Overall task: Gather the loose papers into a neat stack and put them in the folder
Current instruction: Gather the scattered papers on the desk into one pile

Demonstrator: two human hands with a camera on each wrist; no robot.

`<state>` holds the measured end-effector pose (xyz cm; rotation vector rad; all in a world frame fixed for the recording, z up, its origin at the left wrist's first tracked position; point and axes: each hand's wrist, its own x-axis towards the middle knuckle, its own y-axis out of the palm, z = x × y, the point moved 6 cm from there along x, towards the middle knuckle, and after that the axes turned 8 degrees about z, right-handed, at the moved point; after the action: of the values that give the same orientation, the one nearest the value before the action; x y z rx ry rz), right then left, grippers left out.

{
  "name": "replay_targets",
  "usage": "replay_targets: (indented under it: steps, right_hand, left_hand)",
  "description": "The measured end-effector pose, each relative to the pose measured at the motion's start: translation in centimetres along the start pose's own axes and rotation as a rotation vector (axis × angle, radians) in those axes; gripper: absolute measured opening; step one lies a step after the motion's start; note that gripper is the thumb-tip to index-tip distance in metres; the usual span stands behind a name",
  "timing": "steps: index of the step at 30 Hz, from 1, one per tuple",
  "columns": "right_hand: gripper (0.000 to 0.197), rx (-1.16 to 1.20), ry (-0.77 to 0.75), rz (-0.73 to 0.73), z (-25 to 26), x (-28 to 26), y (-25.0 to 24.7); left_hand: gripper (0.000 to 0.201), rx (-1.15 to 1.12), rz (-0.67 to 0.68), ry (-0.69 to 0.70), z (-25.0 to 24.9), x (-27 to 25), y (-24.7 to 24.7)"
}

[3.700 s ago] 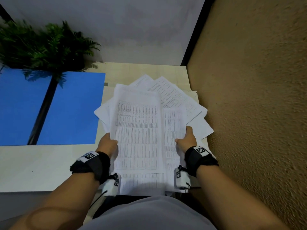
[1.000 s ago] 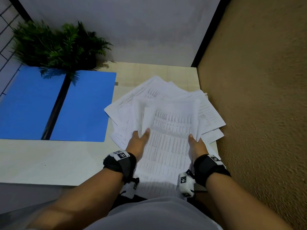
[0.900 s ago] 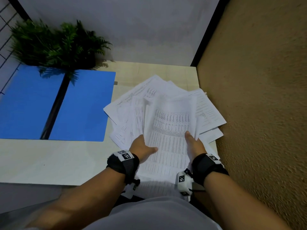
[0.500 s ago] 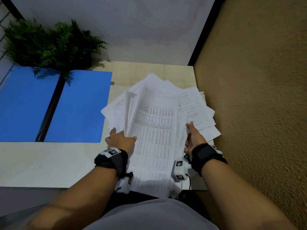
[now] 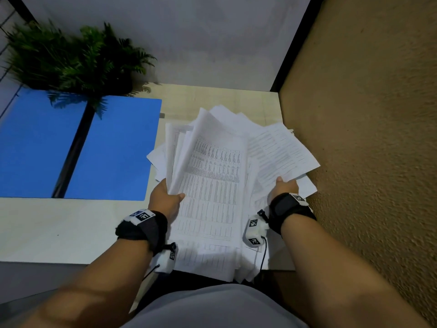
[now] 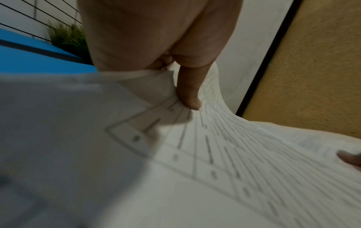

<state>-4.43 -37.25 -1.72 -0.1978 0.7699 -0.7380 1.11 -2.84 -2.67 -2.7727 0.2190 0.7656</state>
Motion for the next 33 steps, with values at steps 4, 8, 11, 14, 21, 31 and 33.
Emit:
replay_targets:
  steps: [4, 8, 11, 14, 21, 31, 33]
  right_hand:
    - [0.047, -0.244, 0.019, 0.059, 0.1, 0.7, -2.1]
    - [0.041, -0.408, -0.048, 0.186, 0.8, 1.5, -3.4]
    - [0.038, -0.438, -0.055, 0.245, 0.8, 1.4, -3.8]
    - [0.043, -0.387, -0.134, 0.215, 0.8, 0.8, -3.3]
    - [0.050, -0.067, -0.202, 0.198, -1.2, -1.8, -0.2]
    - [0.039, -0.459, -0.040, 0.337, -2.4, -1.8, 0.1]
    - [0.040, -0.375, -0.075, 0.255, -2.5, -2.1, 0.2]
  left_hand:
    - [0.047, 0.001, -0.004, 0.043, -0.4, 0.2, -2.0]
    - [0.067, -0.086, 0.039, 0.023, 0.6, 1.2, -3.3]
    - [0.045, -0.149, 0.102, -0.071, 1.0, 1.2, -2.4]
    - [0.035, -0.086, 0.113, -0.132, 1.3, 0.9, -0.8]
    - [0.055, -0.048, 0.242, -0.126, 1.7, -0.4, 3.7]
    - [0.053, 0.037, 0.247, -0.202, 1.4, -1.6, 6.0]
    - [0.060, 0.096, 0.251, -0.231, 1.6, -1.9, 6.7]
